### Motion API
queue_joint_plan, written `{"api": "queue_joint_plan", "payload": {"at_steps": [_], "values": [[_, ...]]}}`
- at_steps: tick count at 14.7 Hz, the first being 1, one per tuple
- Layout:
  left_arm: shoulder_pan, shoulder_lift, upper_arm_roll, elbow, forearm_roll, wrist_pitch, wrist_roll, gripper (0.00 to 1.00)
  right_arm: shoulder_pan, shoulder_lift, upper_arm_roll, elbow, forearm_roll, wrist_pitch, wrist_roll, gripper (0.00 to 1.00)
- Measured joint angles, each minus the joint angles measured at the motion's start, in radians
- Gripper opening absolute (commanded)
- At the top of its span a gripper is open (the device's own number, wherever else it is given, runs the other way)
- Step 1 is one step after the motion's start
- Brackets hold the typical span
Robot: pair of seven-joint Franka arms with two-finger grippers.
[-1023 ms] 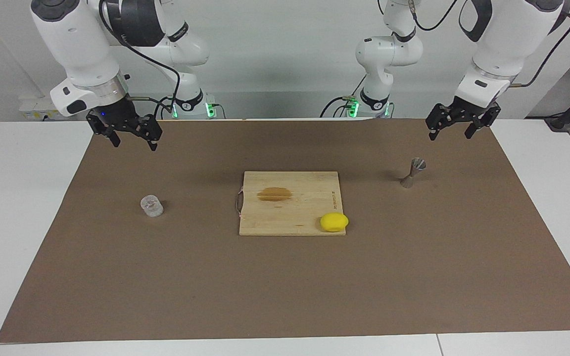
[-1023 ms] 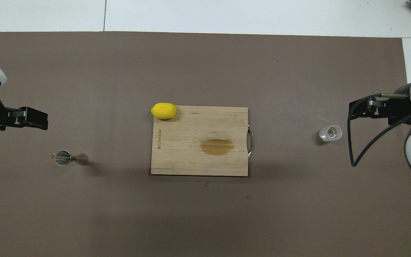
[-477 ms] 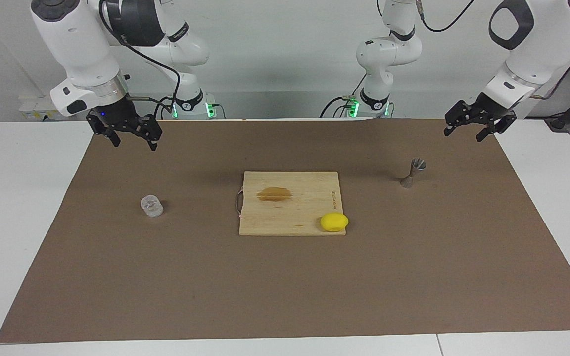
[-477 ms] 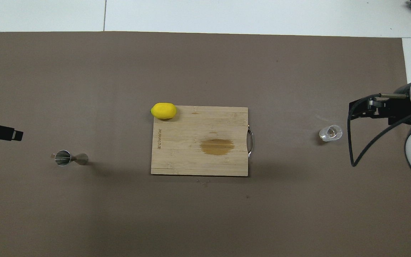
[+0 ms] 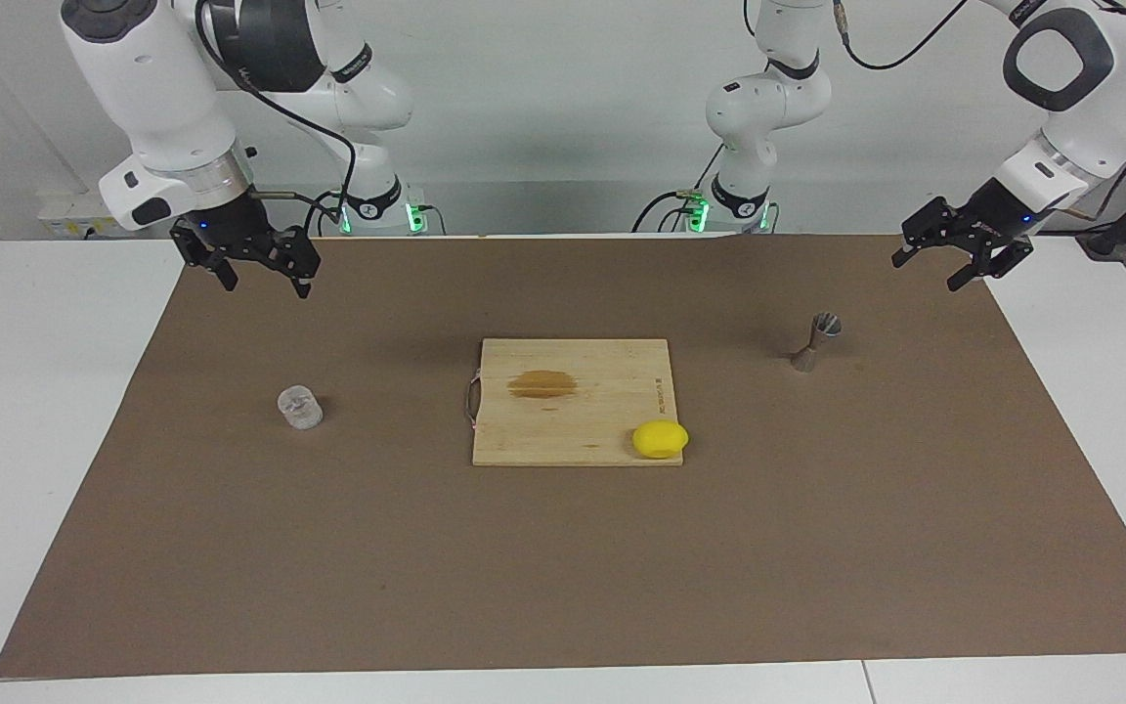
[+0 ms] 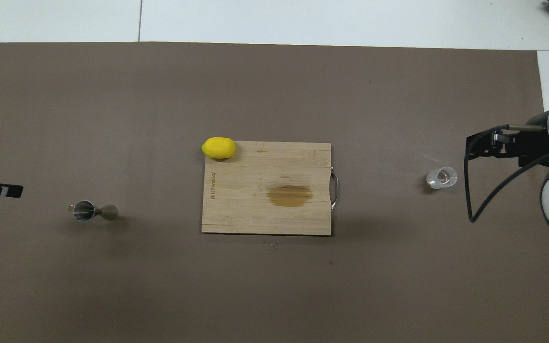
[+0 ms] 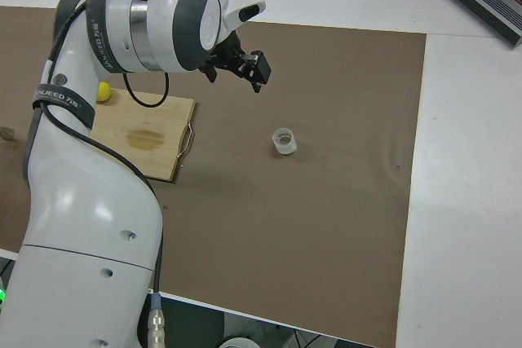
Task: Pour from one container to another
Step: 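Move the left gripper down toward the small metal cup, opening it, then close the left gripper around the small metal cup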
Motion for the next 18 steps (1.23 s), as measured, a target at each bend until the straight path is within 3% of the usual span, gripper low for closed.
{"api": "queue_joint_plan", "payload": {"at_steps": [8, 12, 15, 18], "values": [[0.183, 0.104, 0.000, -0.095, -0.282, -0.055, 0.545, 1.00, 0.000, 0.000, 0.000, 0.000, 0.000, 0.000, 0.000, 1.00], [0.225, 0.211, -0.001, -0.107, -0.402, -0.152, 0.755, 1.00, 0.000, 0.000, 0.000, 0.000, 0.000, 0.000, 0.000, 1.00], [0.252, 0.297, -0.001, -0.138, -0.471, -0.176, 1.028, 1.00, 0.000, 0.000, 0.000, 0.000, 0.000, 0.000, 0.000, 1.00], [0.262, 0.346, -0.002, -0.161, -0.523, -0.236, 1.117, 1.00, 0.000, 0.000, 0.000, 0.000, 0.000, 0.000, 0.000, 1.00]]}}
